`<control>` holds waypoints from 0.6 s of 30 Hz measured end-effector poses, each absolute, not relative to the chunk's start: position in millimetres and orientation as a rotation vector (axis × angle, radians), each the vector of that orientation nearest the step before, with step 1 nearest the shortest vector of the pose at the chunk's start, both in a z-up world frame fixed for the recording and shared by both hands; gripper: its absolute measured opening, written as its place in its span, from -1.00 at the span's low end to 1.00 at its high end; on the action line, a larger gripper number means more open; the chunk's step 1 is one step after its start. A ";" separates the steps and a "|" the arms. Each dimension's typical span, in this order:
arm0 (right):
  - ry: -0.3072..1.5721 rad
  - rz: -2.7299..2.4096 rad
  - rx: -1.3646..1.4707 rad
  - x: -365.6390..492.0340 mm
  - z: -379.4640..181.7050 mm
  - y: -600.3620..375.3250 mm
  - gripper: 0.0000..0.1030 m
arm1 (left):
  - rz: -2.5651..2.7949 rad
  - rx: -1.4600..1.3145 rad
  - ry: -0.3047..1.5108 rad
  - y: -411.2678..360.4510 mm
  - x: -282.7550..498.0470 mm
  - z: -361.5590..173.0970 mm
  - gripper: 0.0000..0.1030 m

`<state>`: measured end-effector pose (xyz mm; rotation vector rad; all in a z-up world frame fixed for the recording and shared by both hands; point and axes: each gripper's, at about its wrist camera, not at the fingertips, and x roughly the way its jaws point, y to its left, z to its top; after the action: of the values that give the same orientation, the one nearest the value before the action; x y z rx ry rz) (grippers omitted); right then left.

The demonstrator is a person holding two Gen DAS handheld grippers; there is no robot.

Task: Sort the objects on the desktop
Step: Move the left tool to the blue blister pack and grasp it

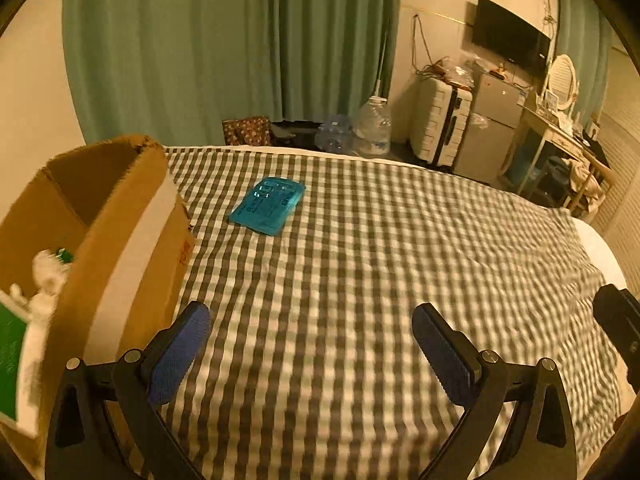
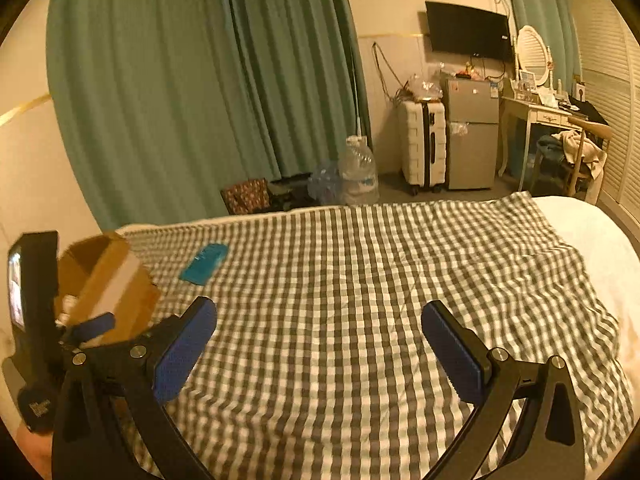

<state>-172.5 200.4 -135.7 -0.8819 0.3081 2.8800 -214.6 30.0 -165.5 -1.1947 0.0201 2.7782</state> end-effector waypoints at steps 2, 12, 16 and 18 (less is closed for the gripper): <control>0.292 2.871 -0.907 -193.0 -148.8 202.1 0.99 | 2.769 -1.211 0.013 27.6 -233.7 -177.4 1.00; 0.330 2.857 -0.994 -274.8 -196.5 212.6 0.99 | 2.831 -1.179 0.032 26.6 -329.2 -223.6 1.00; 0.360 2.866 -1.025 -290.3 -216.0 210.4 0.99 | 2.877 -1.197 0.026 18.4 -370.0 -240.5 1.00; 0.365 2.867 -1.041 -294.1 -224.9 210.7 0.99 | 2.889 -1.246 0.028 13.5 -389.0 -252.1 1.00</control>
<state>-294.1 210.7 -224.9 -1.0405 0.3650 2.8667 -389.0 13.5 -252.1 -1.2458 0.0284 2.8894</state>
